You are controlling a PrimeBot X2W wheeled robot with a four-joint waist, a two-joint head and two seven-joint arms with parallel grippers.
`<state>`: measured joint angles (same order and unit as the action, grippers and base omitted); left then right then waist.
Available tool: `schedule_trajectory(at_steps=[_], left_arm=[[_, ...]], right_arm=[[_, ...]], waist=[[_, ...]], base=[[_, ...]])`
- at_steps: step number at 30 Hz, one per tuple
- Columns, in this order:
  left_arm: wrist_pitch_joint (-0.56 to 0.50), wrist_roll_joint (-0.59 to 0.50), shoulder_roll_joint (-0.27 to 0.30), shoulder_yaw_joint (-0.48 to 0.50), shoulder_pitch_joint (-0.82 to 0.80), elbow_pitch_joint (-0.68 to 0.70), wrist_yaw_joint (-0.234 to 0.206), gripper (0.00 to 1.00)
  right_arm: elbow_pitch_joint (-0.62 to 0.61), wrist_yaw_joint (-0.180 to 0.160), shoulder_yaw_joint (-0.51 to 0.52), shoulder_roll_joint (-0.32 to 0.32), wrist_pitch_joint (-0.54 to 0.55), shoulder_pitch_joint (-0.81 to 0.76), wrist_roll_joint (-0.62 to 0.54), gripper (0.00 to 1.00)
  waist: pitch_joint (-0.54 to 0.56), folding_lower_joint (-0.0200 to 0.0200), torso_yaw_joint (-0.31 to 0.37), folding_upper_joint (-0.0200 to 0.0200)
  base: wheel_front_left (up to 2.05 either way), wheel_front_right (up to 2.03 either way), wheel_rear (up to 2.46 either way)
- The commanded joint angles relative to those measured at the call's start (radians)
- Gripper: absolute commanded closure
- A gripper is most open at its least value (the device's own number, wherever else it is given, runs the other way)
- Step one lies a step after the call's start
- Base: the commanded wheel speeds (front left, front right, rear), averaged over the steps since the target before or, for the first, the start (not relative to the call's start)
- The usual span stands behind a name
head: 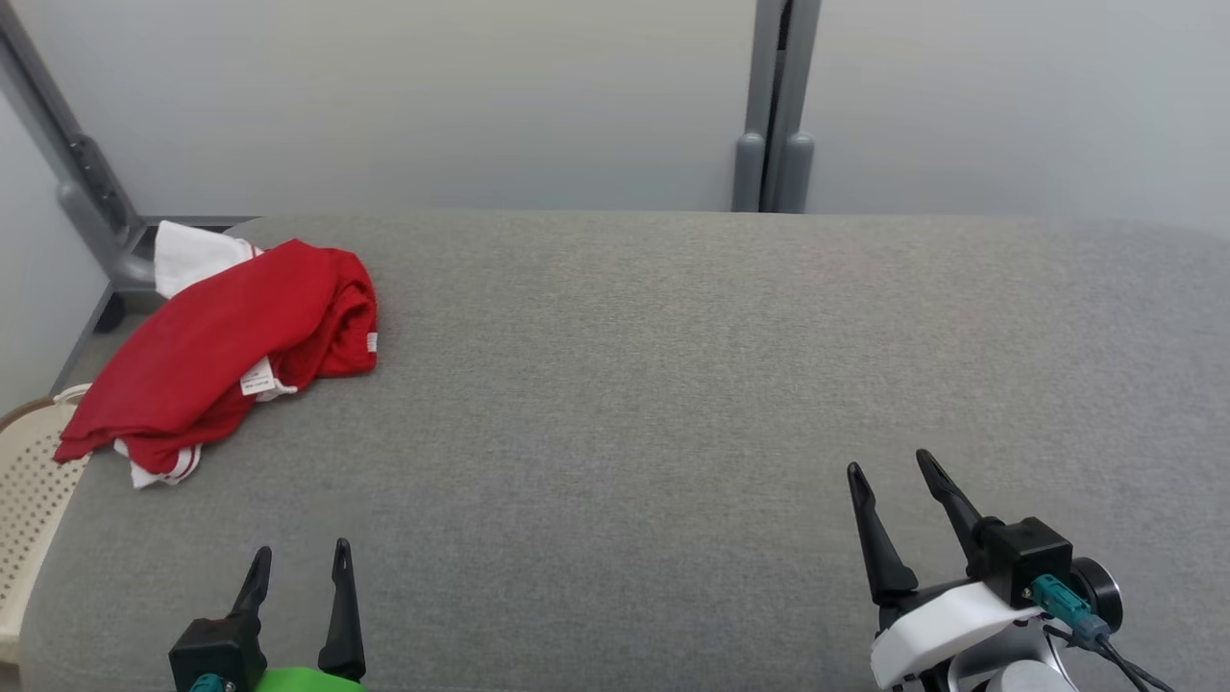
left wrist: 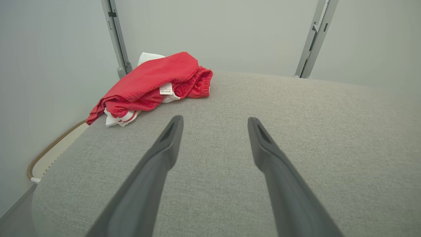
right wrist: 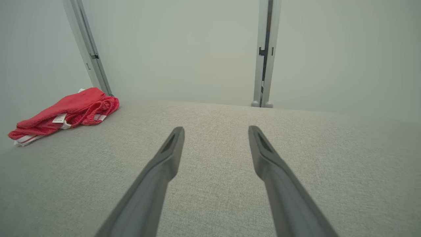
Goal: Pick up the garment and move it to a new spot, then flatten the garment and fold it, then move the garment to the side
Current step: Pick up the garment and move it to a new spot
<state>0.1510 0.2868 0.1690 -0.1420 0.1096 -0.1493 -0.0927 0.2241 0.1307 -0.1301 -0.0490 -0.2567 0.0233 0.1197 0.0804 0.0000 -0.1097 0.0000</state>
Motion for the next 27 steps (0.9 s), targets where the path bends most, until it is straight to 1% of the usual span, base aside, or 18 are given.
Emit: schedule_trajectory(at_steps=[1, 7, 11, 15, 19, 22, 27], left_arm=[[-0.002, -0.003, 0.011, 0.002, -0.012, 0.005, -0.005, 0.00], [-0.004, 0.000, 0.023, 0.007, -0.012, 0.015, -0.010, 0.00], [-0.005, 0.008, 0.026, 0.010, -0.008, 0.017, -0.012, 0.00], [-0.004, 0.011, 0.030, 0.012, -0.002, 0.022, -0.018, 0.00], [-0.001, 0.019, 0.031, 0.018, 0.008, 0.027, -0.022, 0.00], [0.002, 0.022, 0.028, 0.018, 0.011, 0.030, -0.029, 0.00], [-0.006, 0.026, 0.032, 0.013, 0.007, 0.032, -0.025, 0.00]], right_arm=[[-0.004, 0.000, 0.002, -0.003, -0.005, -0.009, 0.007, 0.00], [-0.004, 0.000, -0.008, -0.003, -0.009, -0.004, 0.022, 0.00], [0.004, 0.000, -0.018, -0.003, -0.010, -0.004, 0.031, 0.00], [0.012, 0.000, -0.027, -0.003, -0.009, -0.007, 0.035, 0.00], [0.017, 0.000, -0.038, -0.003, -0.010, 0.006, 0.040, 0.00], [0.021, 0.000, -0.043, -0.003, -0.010, 0.014, 0.043, 0.00], [0.023, 0.000, -0.036, -0.003, -0.011, 0.007, 0.046, 0.00]], waist=[[-0.004, 0.0000, -0.088, 0.0000], [-0.006, 0.0000, -0.213, 0.0000], [0.000, 0.0000, -0.281, 0.0000], [0.012, 0.0000, -0.330, 0.0000], [0.014, 0.0000, -0.344, 0.0000], [0.015, 0.0000, -0.344, 0.0000], [0.020, 0.0000, -0.339, 0.0000]], base=[[0.00, 0.00, 0.00], [0.00, 0.00, 0.00], [0.00, 0.00, 0.00], [0.00, 0.00, 0.00], [0.00, 0.00, 0.00], [0.00, 0.00, 0.00], [0.00, 0.00, 0.00]])
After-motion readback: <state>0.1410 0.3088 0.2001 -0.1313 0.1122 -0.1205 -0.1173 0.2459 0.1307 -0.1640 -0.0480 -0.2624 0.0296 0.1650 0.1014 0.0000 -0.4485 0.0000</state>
